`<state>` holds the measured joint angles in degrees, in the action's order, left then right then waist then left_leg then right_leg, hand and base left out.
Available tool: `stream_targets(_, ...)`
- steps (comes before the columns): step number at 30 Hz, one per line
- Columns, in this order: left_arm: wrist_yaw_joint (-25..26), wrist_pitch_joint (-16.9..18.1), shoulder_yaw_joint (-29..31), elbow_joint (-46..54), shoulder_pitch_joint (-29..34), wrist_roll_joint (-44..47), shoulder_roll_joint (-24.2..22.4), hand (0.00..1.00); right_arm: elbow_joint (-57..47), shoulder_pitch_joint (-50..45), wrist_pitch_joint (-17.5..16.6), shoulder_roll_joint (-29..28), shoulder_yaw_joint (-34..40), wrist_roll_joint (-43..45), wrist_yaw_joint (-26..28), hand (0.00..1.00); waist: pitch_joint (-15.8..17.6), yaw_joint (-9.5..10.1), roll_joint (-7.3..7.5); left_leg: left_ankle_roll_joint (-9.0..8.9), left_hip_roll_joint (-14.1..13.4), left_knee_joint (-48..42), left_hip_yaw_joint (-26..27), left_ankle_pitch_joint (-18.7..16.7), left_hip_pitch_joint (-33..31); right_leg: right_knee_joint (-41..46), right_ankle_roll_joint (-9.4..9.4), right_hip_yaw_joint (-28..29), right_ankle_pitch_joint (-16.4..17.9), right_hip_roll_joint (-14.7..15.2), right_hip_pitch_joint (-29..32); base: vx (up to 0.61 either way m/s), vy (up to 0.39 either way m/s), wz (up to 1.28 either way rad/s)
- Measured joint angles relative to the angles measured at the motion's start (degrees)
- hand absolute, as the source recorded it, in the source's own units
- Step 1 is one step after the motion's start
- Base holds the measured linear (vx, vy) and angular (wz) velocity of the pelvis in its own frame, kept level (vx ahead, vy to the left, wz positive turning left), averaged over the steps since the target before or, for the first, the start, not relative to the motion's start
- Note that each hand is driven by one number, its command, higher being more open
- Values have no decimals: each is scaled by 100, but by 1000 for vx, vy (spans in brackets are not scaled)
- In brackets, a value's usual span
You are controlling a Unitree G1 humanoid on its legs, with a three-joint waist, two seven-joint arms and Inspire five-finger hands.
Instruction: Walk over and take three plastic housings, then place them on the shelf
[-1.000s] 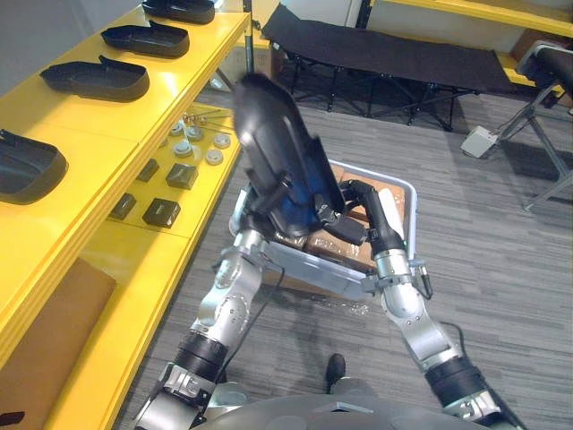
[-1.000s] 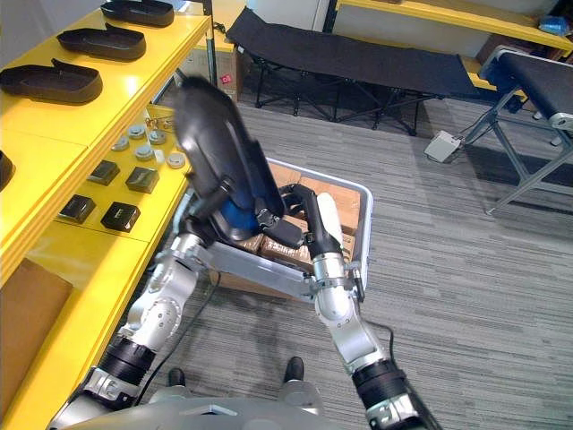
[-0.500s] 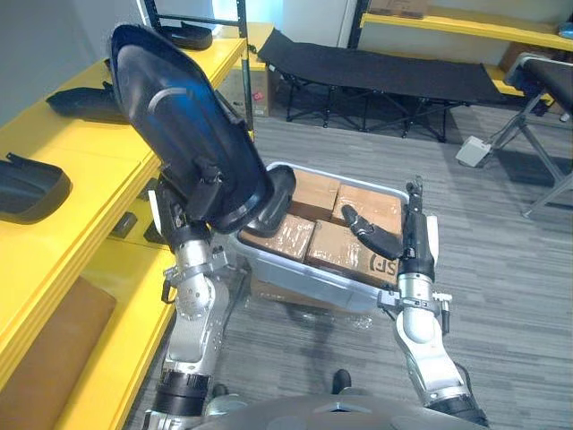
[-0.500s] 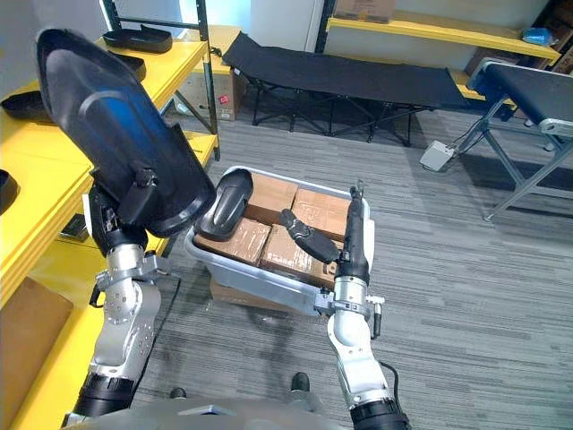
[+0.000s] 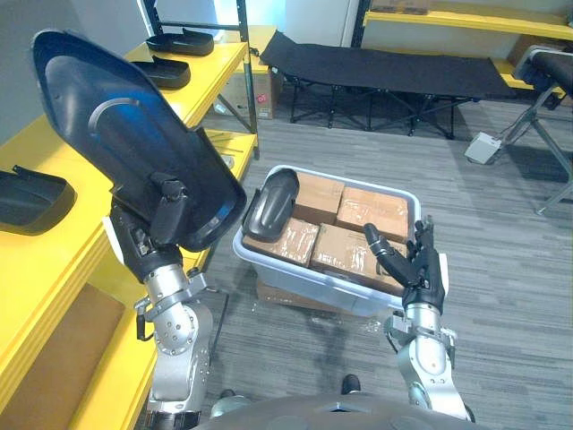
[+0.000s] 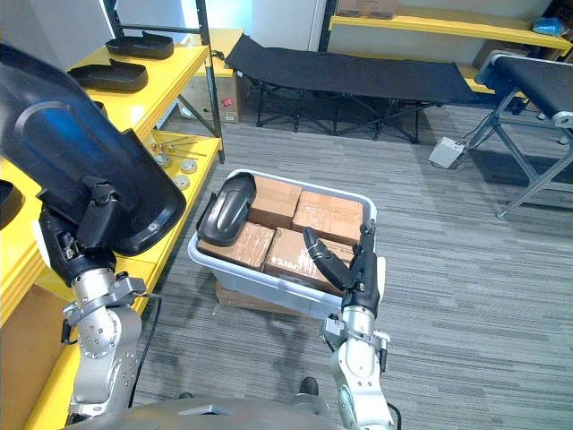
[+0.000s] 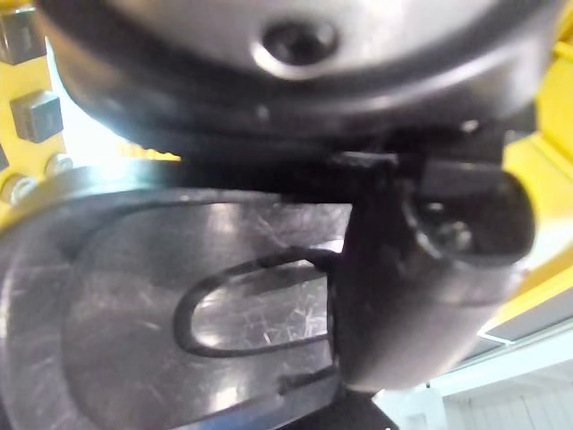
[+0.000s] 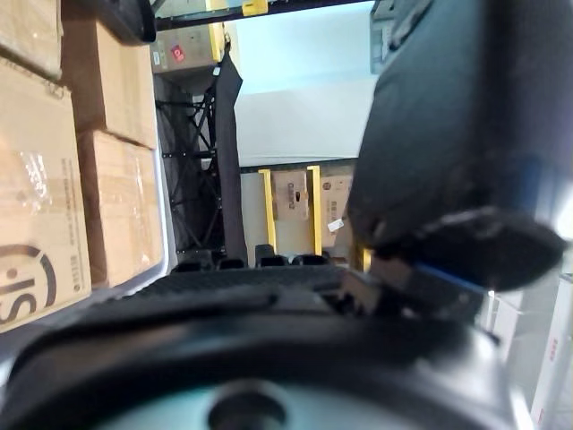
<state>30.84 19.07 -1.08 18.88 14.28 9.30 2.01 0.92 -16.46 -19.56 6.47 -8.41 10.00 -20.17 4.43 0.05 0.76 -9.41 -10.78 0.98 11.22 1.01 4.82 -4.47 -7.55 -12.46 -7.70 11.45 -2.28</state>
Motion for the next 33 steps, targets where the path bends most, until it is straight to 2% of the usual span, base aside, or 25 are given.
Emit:
stream_targets(5,175,0,324,216,214,-87,-25,0,110,285,-84,66,-366,47,64,100,-4,158,-45,18,13,-93,-318,6,-222,0,-5,-322,40,27,-71,-10,5,33)
stream_targets(10,225,49,919,483,543,-68,-174,0,388,688,-98,235,-741,48,387,100,-45,563,-98,5,48,-100,-849,37,-346,0,-41,-874,181,42,-330,11,-5,54)
stream_targets(15,-49,120,1326,648,1079,-53,-330,0,446,1063,-98,225,-983,39,491,100,-53,936,-85,-17,150,-146,-1375,76,-520,1,-102,-1400,284,76,-564,28,-3,52)
stream_targets(18,-229,136,1473,648,1246,13,-387,0,529,1203,-98,213,-1054,37,498,100,-58,1075,-71,-12,220,-182,-1618,83,-627,2,-118,-1627,336,102,-647,13,1,43)
stream_targets(22,-372,168,1573,653,1527,181,-428,0,566,1241,-85,215,-1213,-51,520,100,-54,1124,-79,-26,245,-190,-1821,93,-676,79,-151,-1864,455,110,-744,16,-13,33)
stream_targets(24,-671,168,1552,653,1590,210,-461,0,566,1234,-29,221,-1194,-88,533,100,-47,1061,-90,-13,261,-276,-2104,194,-940,297,-167,-2278,631,105,-812,26,-57,81)
stream_targets(25,-805,169,1550,653,1585,220,-460,0,566,1224,14,229,-1153,-154,502,100,-47,1046,-90,24,272,-268,-2109,261,-1028,357,-168,-2435,687,109,-824,-5,-41,130)
stream_targets(26,-1121,172,1528,653,1546,277,-447,0,565,1157,65,232,-1009,-360,395,100,-34,963,-80,260,322,-256,-1993,351,-1215,447,-185,-2819,766,139,-899,-8,-23,168)
stream_targets(27,-1402,218,1490,653,1529,341,-410,0,551,1063,112,248,-838,-494,287,100,18,863,-124,509,176,-316,-1421,506,-1346,561,-239,-3170,838,157,-1027,-2,11,191)
stream_targets(28,-1547,223,1461,653,1534,352,-407,0,551,983,147,289,-712,-529,210,100,92,821,-193,464,85,-328,-1050,661,-1357,679,-267,-3347,889,193,-1132,8,43,141)
stream_targets(30,-1635,271,1438,653,1587,387,-401,0,553,840,179,379,-551,-529,160,100,145,953,-251,267,177,-245,-996,790,-1305,862,-338,-3422,1006,344,-1166,-16,125,54)
stream_targets(33,-1453,485,1666,653,1670,612,-377,0,544,843,174,380,-543,-543,244,100,259,993,-219,321,255,-179,-757,760,-1214,1116,-288,-3108,1158,574,-987,-48,108,-21)
